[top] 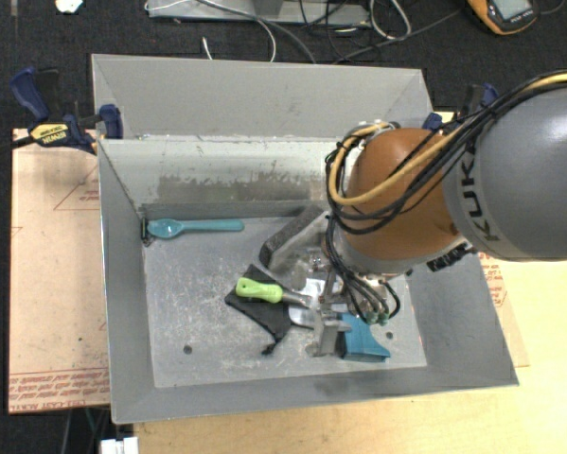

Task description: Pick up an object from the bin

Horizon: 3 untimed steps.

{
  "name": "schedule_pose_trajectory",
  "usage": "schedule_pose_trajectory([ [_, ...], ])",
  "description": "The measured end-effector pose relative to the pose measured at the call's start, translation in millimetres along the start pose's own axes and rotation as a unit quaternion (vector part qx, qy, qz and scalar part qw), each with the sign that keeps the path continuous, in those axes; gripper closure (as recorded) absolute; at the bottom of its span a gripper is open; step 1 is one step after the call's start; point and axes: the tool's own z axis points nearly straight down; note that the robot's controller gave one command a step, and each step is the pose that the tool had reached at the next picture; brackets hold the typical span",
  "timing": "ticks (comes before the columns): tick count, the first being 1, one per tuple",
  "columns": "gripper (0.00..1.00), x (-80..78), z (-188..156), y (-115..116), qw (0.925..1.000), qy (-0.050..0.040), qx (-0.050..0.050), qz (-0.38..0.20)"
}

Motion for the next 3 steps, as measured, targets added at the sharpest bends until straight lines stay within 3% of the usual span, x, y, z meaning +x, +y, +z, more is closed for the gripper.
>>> schedule_pose_trajectory([
  [1,0.0,-1.8,-3.2,-0.4,1.0,-0.0035,0.0,0.001],
  [2,0.0,-28.9,53.9,-19.5,0.9965,-0.0049,-0.001,0.083],
  [3,0.0,-58.3,109.8,-47.1,0.9929,-0.0049,-0.002,0.119],
])
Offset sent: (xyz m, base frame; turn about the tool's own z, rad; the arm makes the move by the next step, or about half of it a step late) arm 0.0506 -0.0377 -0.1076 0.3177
